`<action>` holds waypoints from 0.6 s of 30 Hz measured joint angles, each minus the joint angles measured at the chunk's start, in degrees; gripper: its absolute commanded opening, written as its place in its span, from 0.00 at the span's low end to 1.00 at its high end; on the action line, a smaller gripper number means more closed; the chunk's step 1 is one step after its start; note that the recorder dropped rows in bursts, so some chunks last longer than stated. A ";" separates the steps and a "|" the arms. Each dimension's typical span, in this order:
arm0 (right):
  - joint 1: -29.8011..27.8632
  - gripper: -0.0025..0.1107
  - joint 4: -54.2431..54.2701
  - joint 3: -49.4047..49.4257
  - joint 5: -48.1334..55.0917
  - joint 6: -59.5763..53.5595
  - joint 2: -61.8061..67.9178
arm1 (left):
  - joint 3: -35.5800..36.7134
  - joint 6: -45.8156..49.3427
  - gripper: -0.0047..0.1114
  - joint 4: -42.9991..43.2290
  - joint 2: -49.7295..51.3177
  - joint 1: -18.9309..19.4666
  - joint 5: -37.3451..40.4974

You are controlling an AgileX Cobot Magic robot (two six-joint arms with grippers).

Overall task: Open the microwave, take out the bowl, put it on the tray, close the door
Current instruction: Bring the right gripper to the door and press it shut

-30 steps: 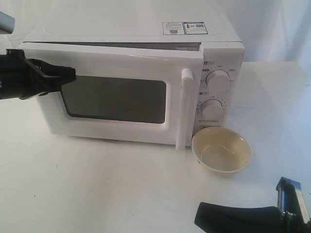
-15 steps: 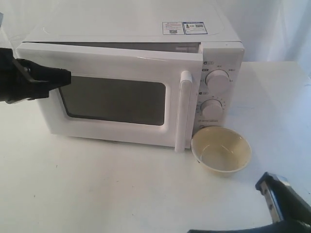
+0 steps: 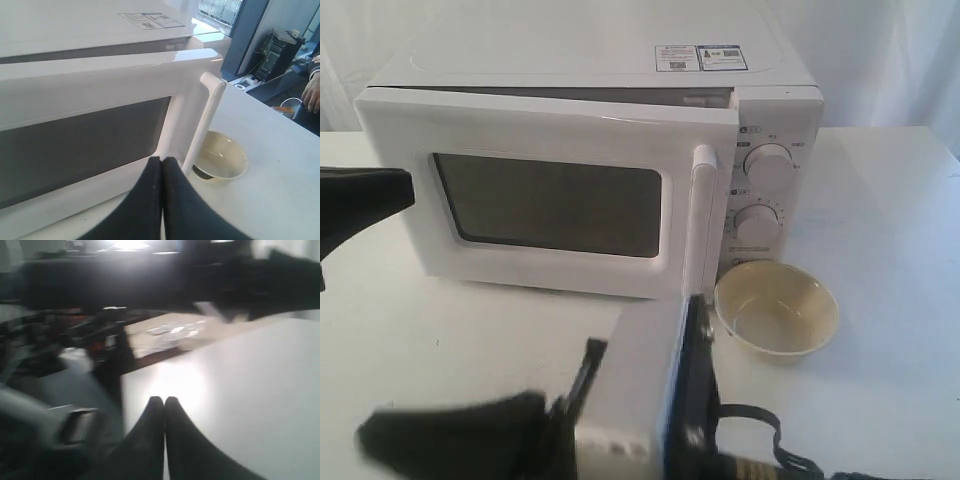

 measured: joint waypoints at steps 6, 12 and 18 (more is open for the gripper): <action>0.00 0.02 43.29 -0.72 -13.02 -27.31 7.34 | 1.54 -0.23 0.04 -2.63 -0.79 0.00 -1.26; -2.50 0.02 51.71 -6.76 -13.89 -42.99 11.85 | 1.54 -0.23 0.04 -3.14 -0.79 0.00 1.99; -8.73 0.02 52.23 -9.26 -14.00 -43.36 13.40 | 1.54 -0.23 0.04 -3.02 -0.79 0.00 2.61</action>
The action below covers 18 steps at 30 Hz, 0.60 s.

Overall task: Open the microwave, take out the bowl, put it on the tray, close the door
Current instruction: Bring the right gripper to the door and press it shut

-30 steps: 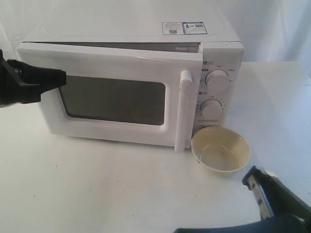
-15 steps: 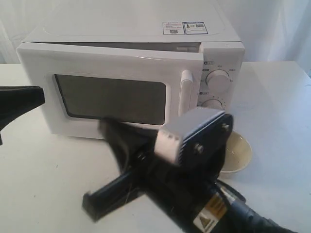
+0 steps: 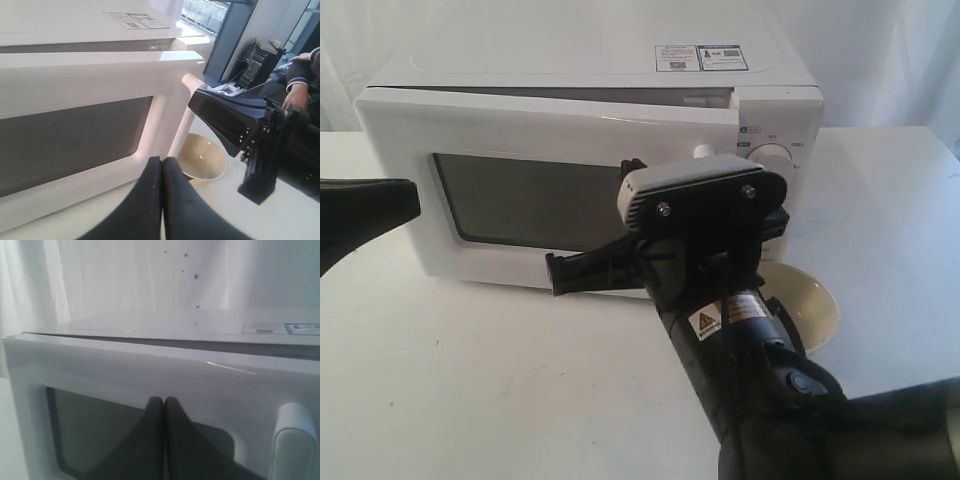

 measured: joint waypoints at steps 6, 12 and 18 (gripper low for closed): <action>-4.12 0.02 0.00 -2.13 -0.10 2.22 3.18 | 0.76 0.00 0.04 0.00 0.00 0.00 0.12; -7.36 0.02 0.00 -5.44 -0.10 5.98 7.23 | 1.70 0.72 0.04 -0.15 0.00 0.00 0.12; -9.36 0.02 -0.22 -9.11 0.01 6.32 10.25 | 1.70 1.06 0.04 -0.32 0.00 0.00 -0.12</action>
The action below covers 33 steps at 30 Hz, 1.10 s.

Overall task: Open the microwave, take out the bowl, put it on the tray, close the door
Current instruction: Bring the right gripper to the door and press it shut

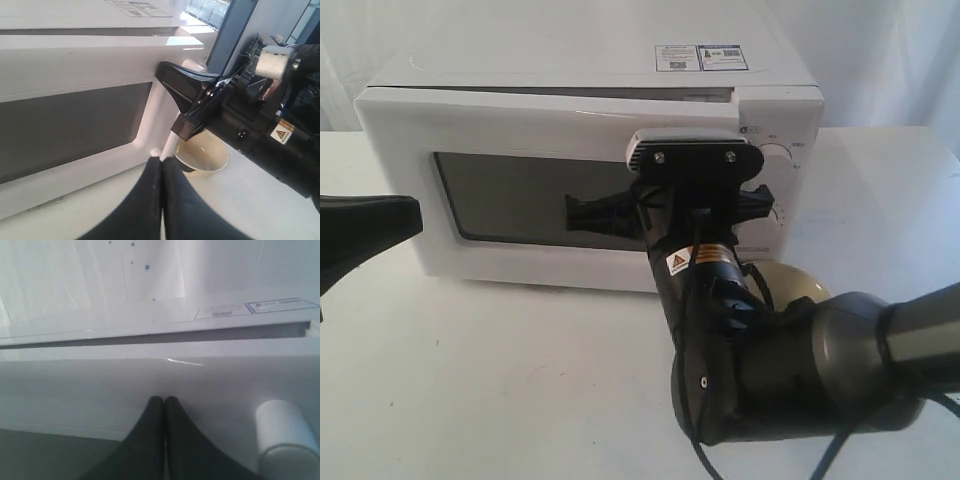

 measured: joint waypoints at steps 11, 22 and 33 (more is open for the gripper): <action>-2.45 0.02 -1.32 -2.95 -0.13 0.34 3.10 | 0.00 0.19 0.04 0.00 0.00 0.00 -0.09; -3.63 0.02 -1.15 -4.16 0.00 0.45 3.74 | 0.00 0.19 0.04 0.00 -0.07 0.00 -0.09; -2.17 0.02 -0.19 -1.47 -0.01 0.45 3.74 | 0.00 0.19 0.04 -0.23 -0.07 0.00 -1.66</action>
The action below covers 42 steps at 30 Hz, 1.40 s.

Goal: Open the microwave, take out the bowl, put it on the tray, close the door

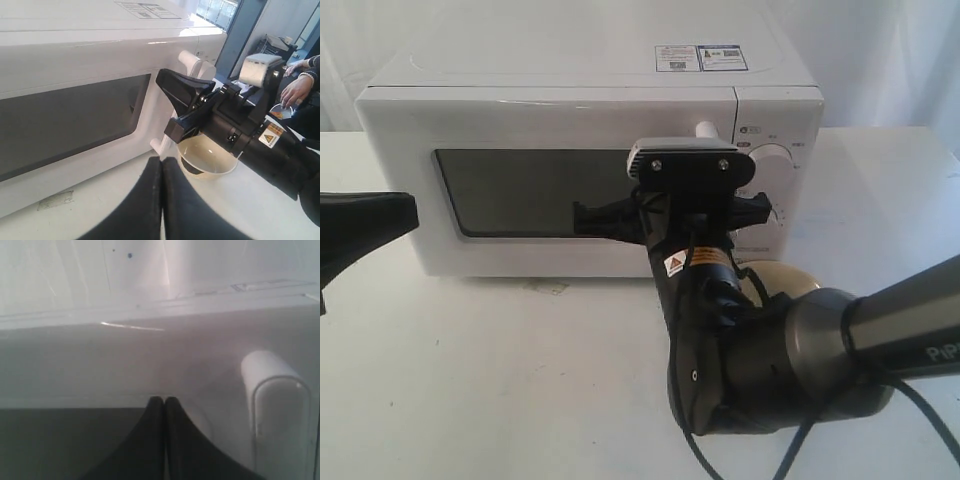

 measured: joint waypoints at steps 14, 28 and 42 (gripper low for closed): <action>4.23 0.02 1.99 6.62 -0.11 0.00 -3.17 | 0.00 0.00 0.04 -1.10 0.00 0.00 -0.19; 4.23 0.02 2.89 6.62 2.22 0.00 -3.17 | 0.00 0.00 0.04 -1.10 0.00 0.00 0.00; 4.23 0.02 2.89 6.66 2.64 0.00 -3.17 | 0.00 0.00 0.04 0.18 -3.24 0.00 -1.33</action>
